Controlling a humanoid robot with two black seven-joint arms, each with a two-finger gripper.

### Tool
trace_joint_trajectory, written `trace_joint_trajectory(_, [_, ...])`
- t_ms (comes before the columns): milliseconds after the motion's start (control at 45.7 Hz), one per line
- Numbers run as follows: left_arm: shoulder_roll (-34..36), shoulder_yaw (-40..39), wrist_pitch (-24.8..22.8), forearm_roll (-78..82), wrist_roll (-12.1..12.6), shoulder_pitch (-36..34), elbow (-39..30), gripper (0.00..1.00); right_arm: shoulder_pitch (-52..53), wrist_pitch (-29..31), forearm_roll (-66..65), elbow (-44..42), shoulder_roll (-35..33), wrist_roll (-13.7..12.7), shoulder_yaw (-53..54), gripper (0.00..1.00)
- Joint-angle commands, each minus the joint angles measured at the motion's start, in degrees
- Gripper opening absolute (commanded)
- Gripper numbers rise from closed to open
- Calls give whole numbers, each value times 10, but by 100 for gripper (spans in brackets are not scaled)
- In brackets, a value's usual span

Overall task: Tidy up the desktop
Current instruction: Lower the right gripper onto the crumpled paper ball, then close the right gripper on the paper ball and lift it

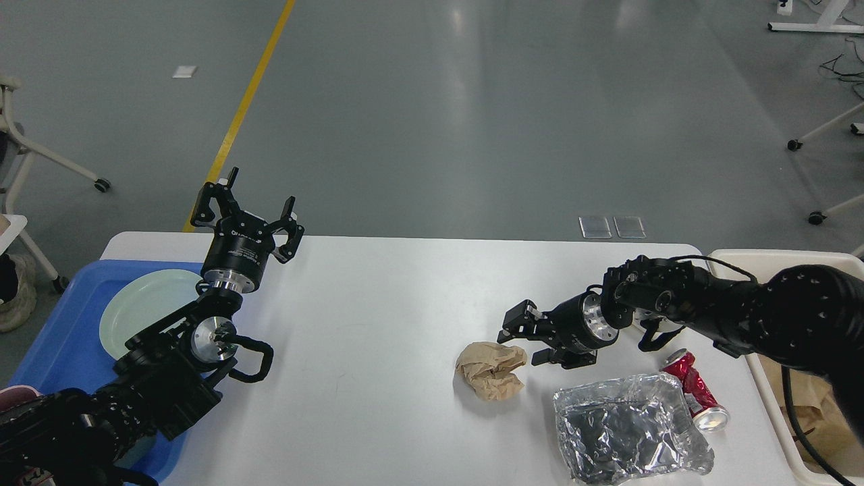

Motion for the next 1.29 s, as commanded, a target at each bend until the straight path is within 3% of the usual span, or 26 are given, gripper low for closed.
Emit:
trace_joint_trajectory(0, [0, 0, 0, 0, 0, 0, 0, 97, 4, 5, -2, 5, 0, 0, -3, 52])
trace_joint_trajectory(306, [0, 0, 0, 0, -1, 0, 0, 97, 14, 53, -2, 13, -2, 0, -2, 52])
trace_joint_trajectory(350, [0, 0, 0, 0, 0, 0, 0, 97, 15, 57, -2, 13, -2, 0, -5, 44])
trace_joint_trajectory(438, [0, 0, 0, 0, 0, 0, 0, 97, 22, 71, -6, 15, -2, -1, -10, 11])
trace_joint_trajectory(481, [0, 0, 0, 0, 0, 0, 0, 97, 24, 92, -6, 14, -2, -1, -11, 0])
trace_joint_trajectory(591, [0, 0, 0, 0, -1, 0, 0, 97, 26, 134, -8, 14, -3, -1, -13, 0])
trace_joint_trajectory(853, [0, -1, 0, 0, 0, 0, 0, 97, 57, 137, -7, 12, -9, 0, -14, 0])
trace_joint_trajectory(1138, [0, 0, 0, 0, -1, 0, 0, 97, 149, 201, -8, 22, -46, 0, -42, 0])
trace_joint_trajectory(1269, [0, 0, 0, 0, 0, 0, 0, 97, 219, 201, -10, 33, -75, 0, -54, 0])
